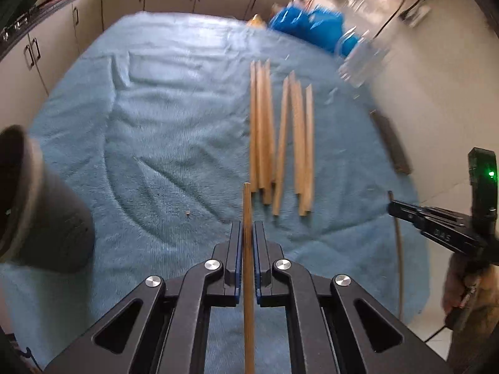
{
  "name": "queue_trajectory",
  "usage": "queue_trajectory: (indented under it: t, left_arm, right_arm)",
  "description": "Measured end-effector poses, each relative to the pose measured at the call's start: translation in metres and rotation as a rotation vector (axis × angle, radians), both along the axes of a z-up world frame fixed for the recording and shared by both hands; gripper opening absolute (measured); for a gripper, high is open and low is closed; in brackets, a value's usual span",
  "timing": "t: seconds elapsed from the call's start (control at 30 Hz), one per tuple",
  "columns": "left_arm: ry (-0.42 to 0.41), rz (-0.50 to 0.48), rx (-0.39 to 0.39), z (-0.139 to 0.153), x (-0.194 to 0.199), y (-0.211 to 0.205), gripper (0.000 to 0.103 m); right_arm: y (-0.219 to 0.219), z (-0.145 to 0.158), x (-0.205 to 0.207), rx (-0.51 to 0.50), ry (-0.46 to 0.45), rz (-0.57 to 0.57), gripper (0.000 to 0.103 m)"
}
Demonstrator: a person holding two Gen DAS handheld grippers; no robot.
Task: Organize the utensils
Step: 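Lift the held chopsticks with both grippers and carry them to the black cup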
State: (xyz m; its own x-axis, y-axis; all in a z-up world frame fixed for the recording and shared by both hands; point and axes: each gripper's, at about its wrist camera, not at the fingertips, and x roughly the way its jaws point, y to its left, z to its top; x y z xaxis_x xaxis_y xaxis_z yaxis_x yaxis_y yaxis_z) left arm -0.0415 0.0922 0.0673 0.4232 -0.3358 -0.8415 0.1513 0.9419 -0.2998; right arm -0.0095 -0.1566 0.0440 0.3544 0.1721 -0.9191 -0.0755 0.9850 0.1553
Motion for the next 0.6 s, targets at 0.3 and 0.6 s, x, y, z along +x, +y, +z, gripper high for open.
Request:
queue_trajectory:
  t: [0.3, 0.6]
  left_arm:
    - [-0.274, 0.017, -0.095, 0.075, -0.078, 0.029, 0.005]
    - [-0.501, 0.098, -0.172, 0.146, -0.117, 0.08, 0.005]
  right_arm:
    - [0.041, 0.078, -0.063, 0.119, -0.331, 0.048, 0.007]
    - [0.105, 0.14, -0.093, 0.194, -0.594, 0.109, 0.007]
